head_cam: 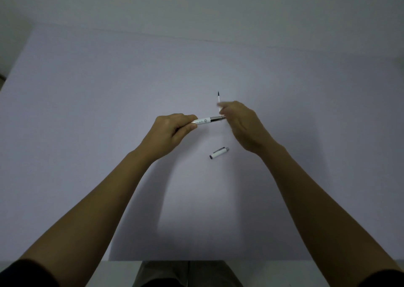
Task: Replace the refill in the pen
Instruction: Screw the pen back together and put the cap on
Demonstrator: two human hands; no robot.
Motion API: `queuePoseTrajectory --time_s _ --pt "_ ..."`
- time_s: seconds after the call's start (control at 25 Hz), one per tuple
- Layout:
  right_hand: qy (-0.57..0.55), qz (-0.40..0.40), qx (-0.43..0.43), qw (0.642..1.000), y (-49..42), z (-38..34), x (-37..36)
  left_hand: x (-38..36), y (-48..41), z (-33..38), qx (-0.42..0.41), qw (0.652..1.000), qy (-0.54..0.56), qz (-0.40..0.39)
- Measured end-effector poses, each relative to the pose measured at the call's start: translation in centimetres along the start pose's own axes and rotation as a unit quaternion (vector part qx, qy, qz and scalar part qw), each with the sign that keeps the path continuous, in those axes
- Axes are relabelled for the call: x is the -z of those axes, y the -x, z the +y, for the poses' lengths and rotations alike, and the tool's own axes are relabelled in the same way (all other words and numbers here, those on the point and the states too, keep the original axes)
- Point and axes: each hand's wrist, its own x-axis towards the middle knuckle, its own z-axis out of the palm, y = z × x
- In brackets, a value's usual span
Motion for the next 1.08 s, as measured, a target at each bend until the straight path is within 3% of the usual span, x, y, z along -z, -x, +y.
queuePoseTrajectory --time_s 0.08,0.12,0.28,0.4,0.52,0.64,0.76,1.08 --pt "-0.024 0.047 -0.053 0.997 0.2 1.5 -0.4 0.1 0.1 -0.3 0.010 1.000 0.004 0.000" --pt "0.024 0.034 -0.053 0.998 0.5 2.5 -0.9 0.1 0.2 -0.5 0.015 1.000 0.006 0.000" --pt "0.151 -0.163 -0.073 0.972 2.0 5.6 -3.3 0.1 0.3 -1.0 0.037 0.999 0.027 0.007" --pt "0.215 -0.188 -0.070 0.956 3.1 6.4 -4.7 -0.1 0.4 -1.3 0.046 0.998 0.040 0.015" --pt "0.208 -0.157 -0.056 0.964 3.5 6.6 -5.1 -0.1 0.3 -1.5 0.053 0.998 0.044 0.016" --pt "0.090 -0.041 -0.080 0.992 3.3 5.8 -4.2 0.0 0.4 -2.0 0.045 0.998 0.031 0.012" --pt "-0.012 0.058 -0.071 0.996 2.5 4.8 -2.2 -0.1 0.6 -2.8 0.056 0.998 0.019 0.000" --pt "-0.002 0.088 -0.024 0.996 1.2 4.0 0.1 -0.9 0.8 -3.2 0.074 0.997 0.012 -0.032"
